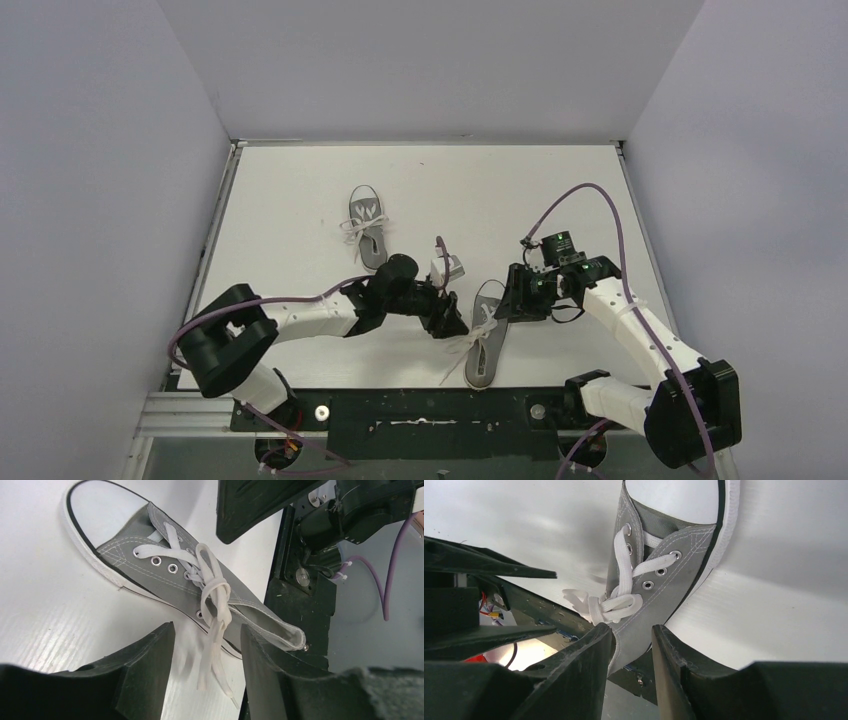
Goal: Tie the shoes
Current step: Cross the shoelace with the shoelace.
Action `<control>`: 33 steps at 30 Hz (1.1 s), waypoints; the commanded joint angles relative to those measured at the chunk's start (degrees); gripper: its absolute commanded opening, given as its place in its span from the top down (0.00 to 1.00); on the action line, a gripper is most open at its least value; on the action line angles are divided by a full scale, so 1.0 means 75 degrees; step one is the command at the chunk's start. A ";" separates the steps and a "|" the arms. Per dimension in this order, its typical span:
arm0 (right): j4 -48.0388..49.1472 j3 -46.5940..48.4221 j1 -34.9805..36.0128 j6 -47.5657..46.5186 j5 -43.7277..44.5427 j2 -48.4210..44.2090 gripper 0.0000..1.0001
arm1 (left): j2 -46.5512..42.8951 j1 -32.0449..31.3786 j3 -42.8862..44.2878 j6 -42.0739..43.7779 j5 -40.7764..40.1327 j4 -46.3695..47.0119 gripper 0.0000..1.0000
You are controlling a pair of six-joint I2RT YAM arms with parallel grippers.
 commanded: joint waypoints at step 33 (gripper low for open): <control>-0.0122 0.0115 -0.0220 -0.0060 -0.0249 -0.0435 0.64 | 0.1096 0.0012 0.0576 -0.0281 0.1233 0.1218 0.72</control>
